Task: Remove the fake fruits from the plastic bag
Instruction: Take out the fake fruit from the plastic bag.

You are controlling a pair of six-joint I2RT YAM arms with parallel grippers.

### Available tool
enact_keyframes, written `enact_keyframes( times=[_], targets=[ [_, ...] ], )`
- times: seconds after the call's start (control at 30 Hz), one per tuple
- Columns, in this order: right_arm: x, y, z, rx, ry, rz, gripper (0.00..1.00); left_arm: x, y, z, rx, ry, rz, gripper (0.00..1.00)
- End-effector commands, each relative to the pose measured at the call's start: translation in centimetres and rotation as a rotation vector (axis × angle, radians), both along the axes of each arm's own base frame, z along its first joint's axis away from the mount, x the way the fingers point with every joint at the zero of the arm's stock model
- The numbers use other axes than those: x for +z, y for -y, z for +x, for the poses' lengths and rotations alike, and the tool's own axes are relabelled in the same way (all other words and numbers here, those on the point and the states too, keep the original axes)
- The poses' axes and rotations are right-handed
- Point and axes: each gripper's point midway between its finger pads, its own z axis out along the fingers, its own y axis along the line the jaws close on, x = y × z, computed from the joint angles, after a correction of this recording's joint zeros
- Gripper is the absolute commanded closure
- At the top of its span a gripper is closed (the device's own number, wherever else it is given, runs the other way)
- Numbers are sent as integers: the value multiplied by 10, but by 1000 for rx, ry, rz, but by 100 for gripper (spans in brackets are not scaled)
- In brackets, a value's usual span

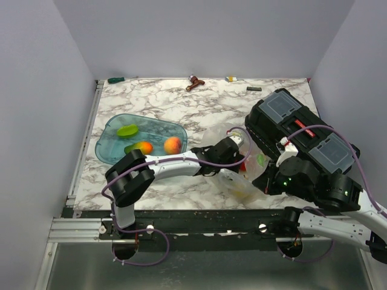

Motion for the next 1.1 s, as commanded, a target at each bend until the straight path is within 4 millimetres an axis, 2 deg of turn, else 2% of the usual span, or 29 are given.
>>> enact_keyframes(
  times=[0.0,0.17,0.33,0.43,0.5,0.57,0.67,0.93,1.07],
  targets=[
    [9,-4,0,12,13,37,99,-27,-20,-2,14,-1,113,27],
    [9,-5,1,12,15,41,99,-39,-24,-10,4,-23,120,24],
    [9,-7,1,14,14,41,99,-49,-26,-13,7,-41,132,26],
    [9,-6,2,11,18,43,99,-44,-25,-12,3,-29,122,33],
    [10,-8,2,13,20,48,99,-35,-23,-10,-4,-15,113,43],
    [11,-7,2,12,21,46,99,-21,-19,-10,-14,-7,88,53],
    [9,-4,3,1,25,38,99,10,-12,-14,-40,4,15,63],
    [2,-3,7,-33,35,49,99,98,-8,-43,-144,4,-221,73],
    [7,-9,12,-32,52,69,99,127,-16,-53,-164,12,-278,77]
  ],
)
